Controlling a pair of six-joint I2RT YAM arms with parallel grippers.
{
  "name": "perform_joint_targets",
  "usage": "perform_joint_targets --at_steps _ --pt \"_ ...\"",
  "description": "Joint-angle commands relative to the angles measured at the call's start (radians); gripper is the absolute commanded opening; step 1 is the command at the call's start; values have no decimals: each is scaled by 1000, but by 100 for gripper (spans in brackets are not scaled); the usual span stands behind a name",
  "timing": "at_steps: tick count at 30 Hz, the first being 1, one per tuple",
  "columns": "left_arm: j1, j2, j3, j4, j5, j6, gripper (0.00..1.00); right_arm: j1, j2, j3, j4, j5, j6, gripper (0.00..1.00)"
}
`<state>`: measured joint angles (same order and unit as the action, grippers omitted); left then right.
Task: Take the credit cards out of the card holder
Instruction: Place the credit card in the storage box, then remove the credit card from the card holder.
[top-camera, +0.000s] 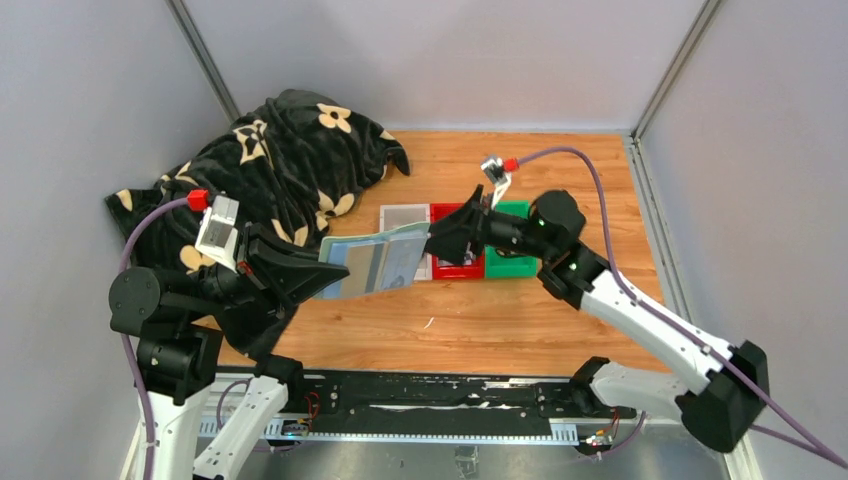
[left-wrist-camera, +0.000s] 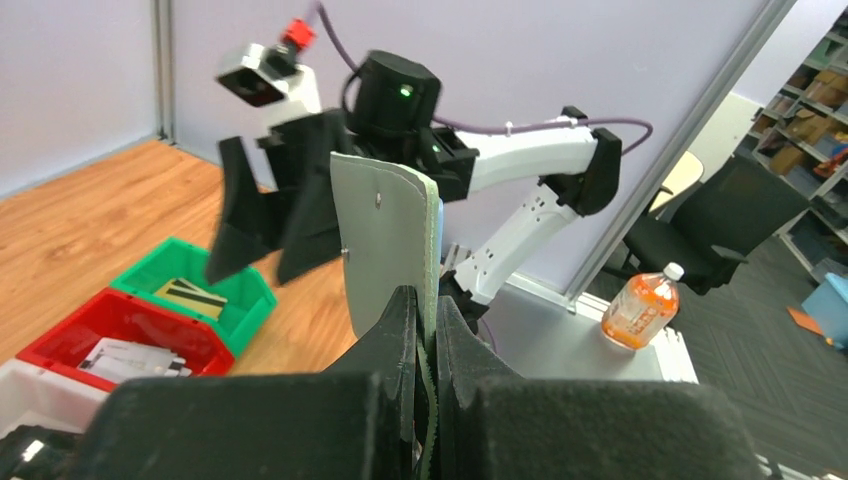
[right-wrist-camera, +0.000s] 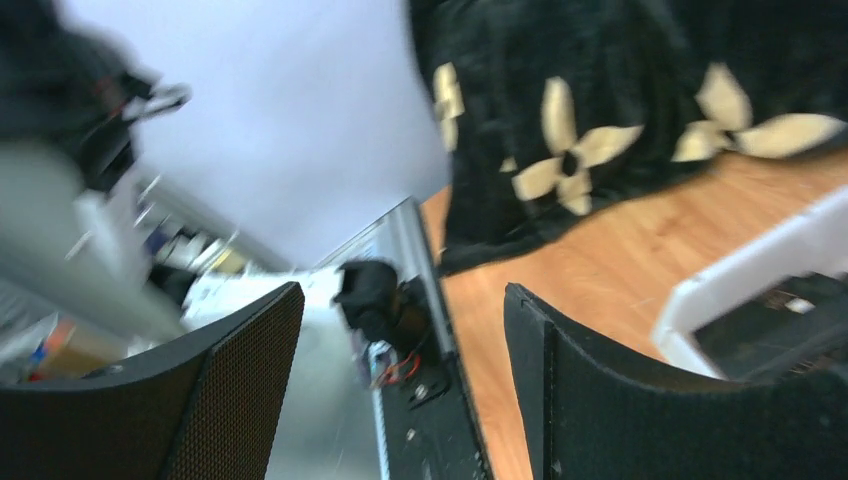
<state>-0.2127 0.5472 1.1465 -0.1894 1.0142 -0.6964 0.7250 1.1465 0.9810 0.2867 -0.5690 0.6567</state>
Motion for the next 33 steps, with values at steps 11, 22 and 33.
perform_joint_targets --at_steps 11,22,33 --pt "-4 3 -22 128 9 -98 0 25 -198 -220 499 -289 119 67" --pt "-4 3 -28 136 15 -117 0 39 -115 -161 593 -275 204 50" --pt "-4 4 -35 133 18 -112 0 71 -97 -151 583 -261 201 49"
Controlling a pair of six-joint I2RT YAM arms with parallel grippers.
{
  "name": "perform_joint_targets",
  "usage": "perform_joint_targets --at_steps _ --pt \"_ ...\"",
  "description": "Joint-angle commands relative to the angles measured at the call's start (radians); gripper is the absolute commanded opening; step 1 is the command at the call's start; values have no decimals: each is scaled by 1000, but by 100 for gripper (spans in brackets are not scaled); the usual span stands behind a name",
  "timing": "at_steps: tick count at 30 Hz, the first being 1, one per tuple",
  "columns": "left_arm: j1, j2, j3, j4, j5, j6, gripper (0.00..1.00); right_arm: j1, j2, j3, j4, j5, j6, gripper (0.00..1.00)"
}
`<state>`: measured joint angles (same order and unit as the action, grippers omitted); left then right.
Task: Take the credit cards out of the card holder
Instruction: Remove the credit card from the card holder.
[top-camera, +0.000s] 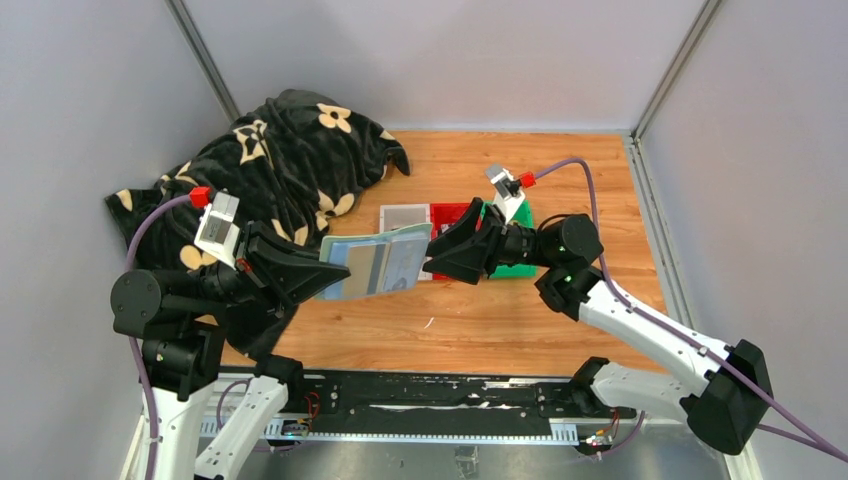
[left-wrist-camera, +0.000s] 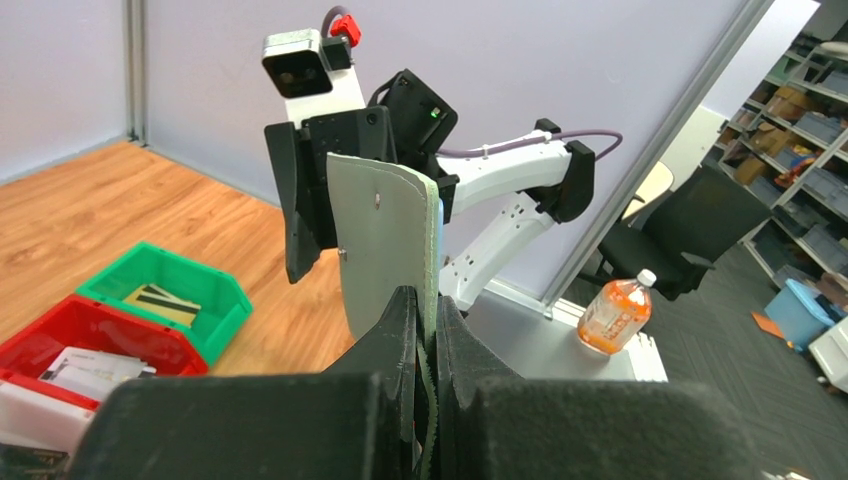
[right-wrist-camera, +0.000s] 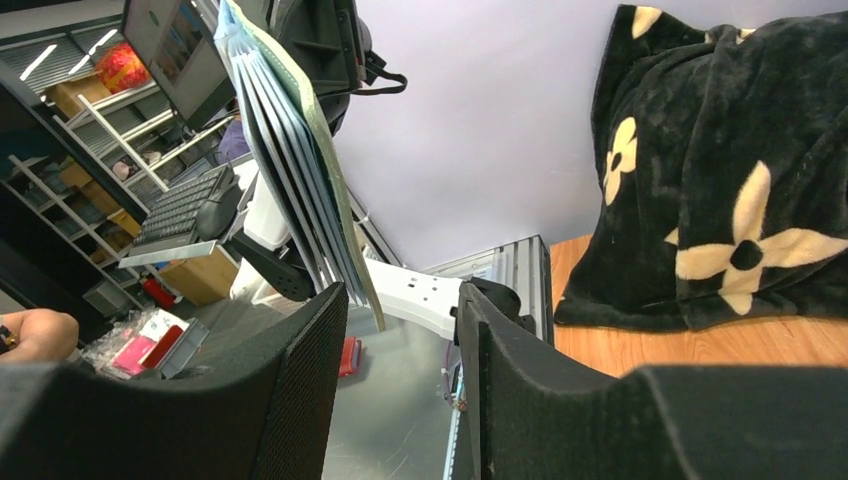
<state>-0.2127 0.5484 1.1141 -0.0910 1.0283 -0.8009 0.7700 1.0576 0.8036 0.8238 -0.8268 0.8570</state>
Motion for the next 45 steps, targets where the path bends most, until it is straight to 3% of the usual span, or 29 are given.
perform_joint_targets --at_steps 1,25,34,38,41,45 --pt "-4 2 -2 34 4 -8 0 30 -10 25 46 -3 -2 49" --pt "-4 2 6 40 1 -19 0 89 8 82 -86 43 -88 44" --pt "-4 2 -2 5 -2 18 0 201 -10 115 -88 20 -163 62" --pt "-4 2 -5 2 -4 20 0 220 -27 124 -121 70 -187 63" --pt "-4 1 -13 3 -7 19 0 244 -19 143 -137 157 -190 55" --pt "-4 -2 -23 0 -14 21 0 307 25 229 -284 317 -251 20"
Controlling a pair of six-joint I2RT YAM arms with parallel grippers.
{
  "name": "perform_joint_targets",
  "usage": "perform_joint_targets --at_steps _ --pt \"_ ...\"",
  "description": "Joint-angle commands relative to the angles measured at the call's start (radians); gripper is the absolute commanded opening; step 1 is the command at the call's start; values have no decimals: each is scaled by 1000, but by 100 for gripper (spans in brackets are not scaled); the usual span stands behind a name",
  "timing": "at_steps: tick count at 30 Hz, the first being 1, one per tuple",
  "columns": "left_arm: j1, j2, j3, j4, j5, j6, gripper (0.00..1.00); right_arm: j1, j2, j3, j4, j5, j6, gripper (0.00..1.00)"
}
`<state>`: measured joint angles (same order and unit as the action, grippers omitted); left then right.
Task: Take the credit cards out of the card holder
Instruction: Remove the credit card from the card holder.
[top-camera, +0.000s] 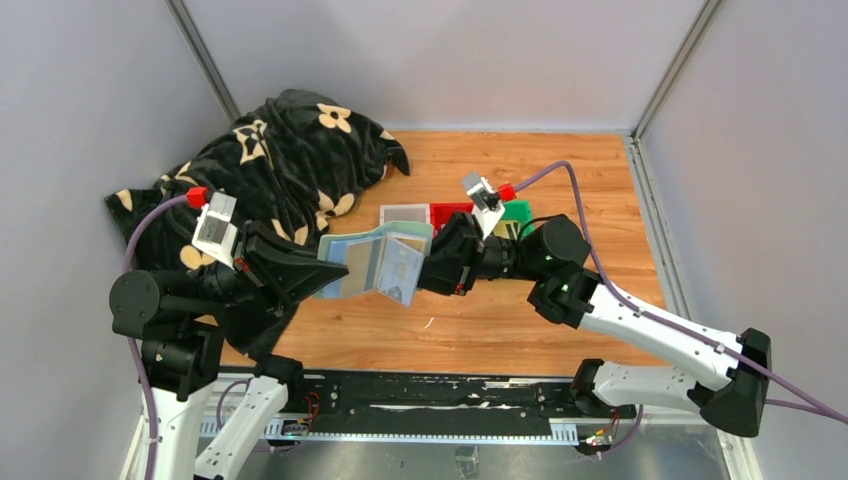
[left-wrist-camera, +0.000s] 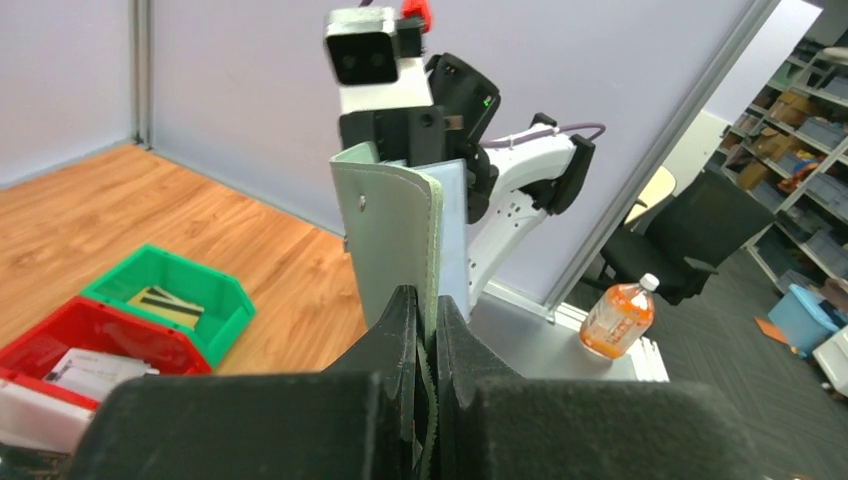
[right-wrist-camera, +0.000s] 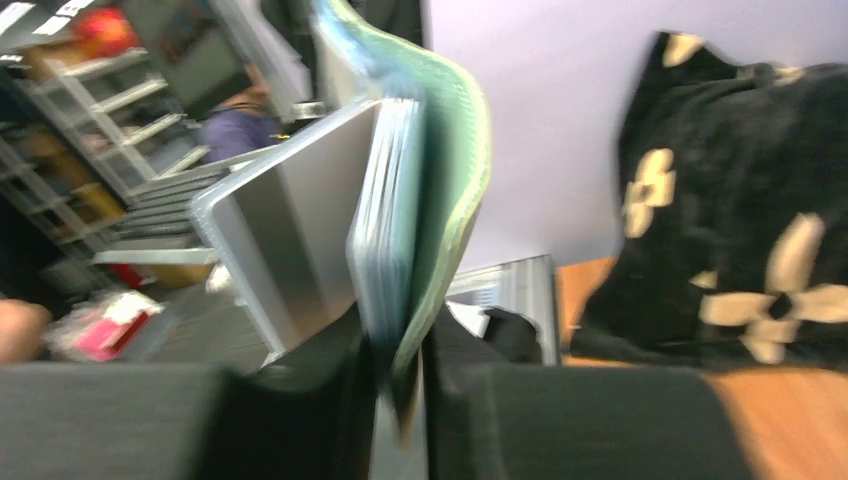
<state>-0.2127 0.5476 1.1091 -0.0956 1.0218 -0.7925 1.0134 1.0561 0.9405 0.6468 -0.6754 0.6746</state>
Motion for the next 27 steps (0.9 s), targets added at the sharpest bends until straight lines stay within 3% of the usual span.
perform_joint_targets --at_steps 1,3,4,7,9,12,17,20,27 --pt "-4 -1 -18 -3 -9 22 0 86 31 112 -151 205 -96 12" --pt "-4 -4 -17 -31 -11 42 6 144 29 155 -262 311 -182 2" --pt "-4 -7 -17 -41 -13 56 15 172 26 171 -306 363 -219 0" --pt "-4 -15 -20 -91 -18 117 64 255 18 229 -439 540 -331 0" --pt "-4 -20 -22 -144 -30 176 80 337 38 315 -556 730 -414 0" --pt "-4 -34 -38 -180 -47 235 93 445 97 438 -716 936 -533 0" --pt "-4 -55 -52 -202 -74 277 100 608 273 671 -938 1370 -762 0" --pt "-4 -67 -60 -209 -77 294 100 660 388 781 -982 1587 -889 0" --pt "-4 -104 -75 -310 -137 403 100 675 482 870 -1000 1684 -958 0"
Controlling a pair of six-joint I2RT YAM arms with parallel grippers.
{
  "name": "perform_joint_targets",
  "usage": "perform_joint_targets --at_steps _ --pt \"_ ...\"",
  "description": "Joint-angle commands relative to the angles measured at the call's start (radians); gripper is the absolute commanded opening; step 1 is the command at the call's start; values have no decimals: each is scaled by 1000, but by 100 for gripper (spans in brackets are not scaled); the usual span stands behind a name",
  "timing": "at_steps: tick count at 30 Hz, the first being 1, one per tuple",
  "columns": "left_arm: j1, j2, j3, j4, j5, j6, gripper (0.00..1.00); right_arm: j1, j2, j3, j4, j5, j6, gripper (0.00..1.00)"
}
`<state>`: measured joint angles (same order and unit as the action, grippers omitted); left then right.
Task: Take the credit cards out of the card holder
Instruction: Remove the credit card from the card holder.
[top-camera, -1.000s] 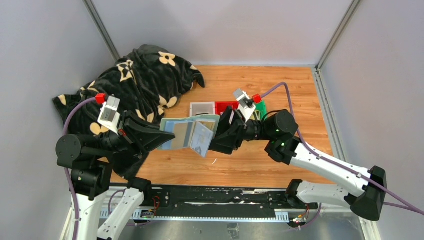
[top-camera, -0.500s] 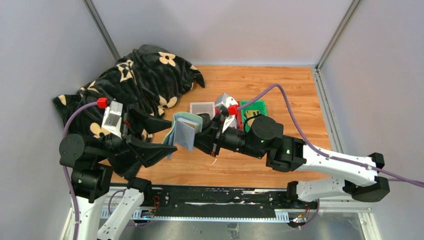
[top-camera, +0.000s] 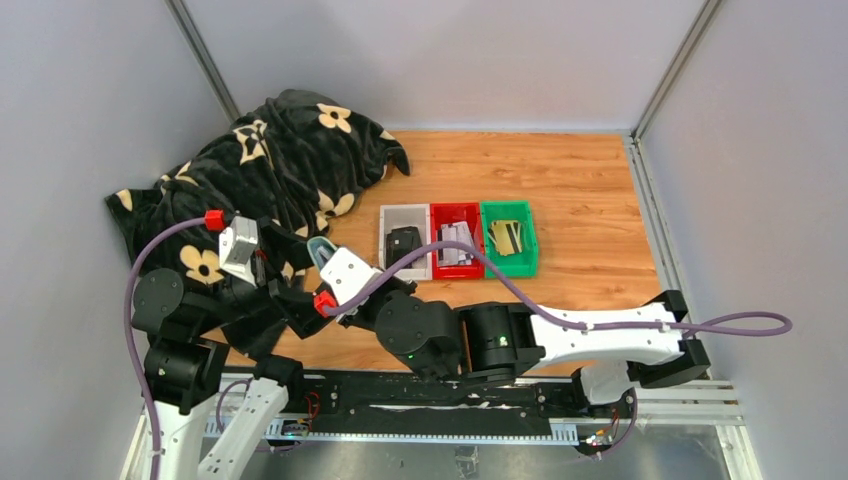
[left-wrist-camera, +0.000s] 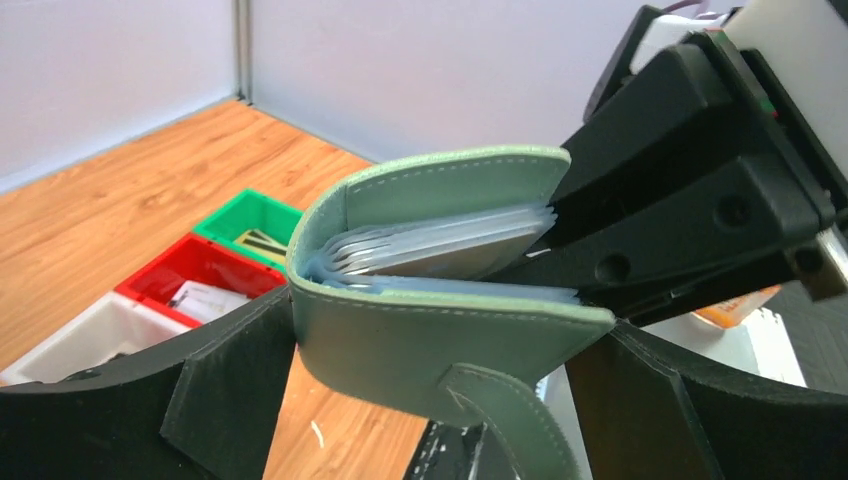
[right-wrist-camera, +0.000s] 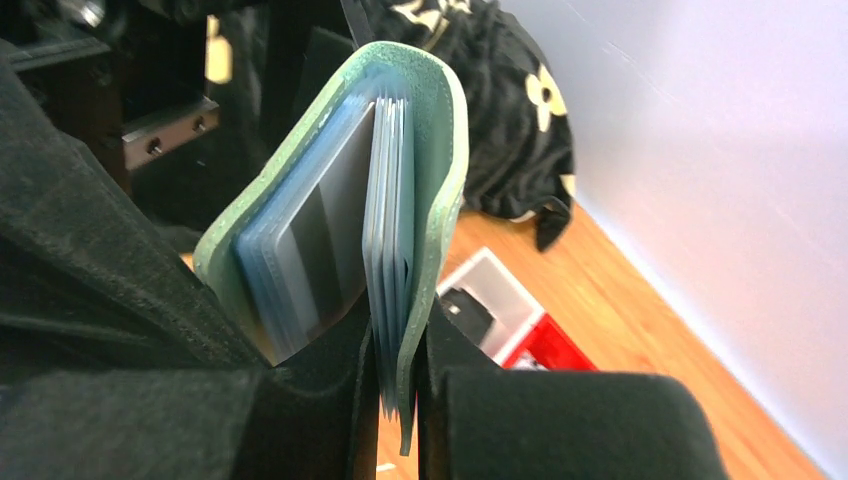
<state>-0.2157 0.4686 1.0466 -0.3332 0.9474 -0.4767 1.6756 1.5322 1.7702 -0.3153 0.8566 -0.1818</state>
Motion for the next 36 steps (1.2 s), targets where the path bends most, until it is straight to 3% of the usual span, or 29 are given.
perform_joint_targets --at_steps 1,7,11,17,25,36 --pt "-1 -30 -17 -91 -92 103 100 15 8 44 -38 148 -103 0" --pt "-1 -45 -35 -160 -278 197 95 15 -15 30 -42 110 -74 0" --pt "-1 -55 -45 -165 -286 228 91 13 -59 -21 -36 67 -39 0" --pt "-1 -63 -47 -141 -114 214 68 -31 -190 -157 -20 -102 69 0" --pt "-1 -50 -45 -115 -64 155 39 -133 -352 -318 43 -414 212 0" --pt "-1 -39 -77 66 -79 -111 40 -253 -449 -432 143 -711 358 0"
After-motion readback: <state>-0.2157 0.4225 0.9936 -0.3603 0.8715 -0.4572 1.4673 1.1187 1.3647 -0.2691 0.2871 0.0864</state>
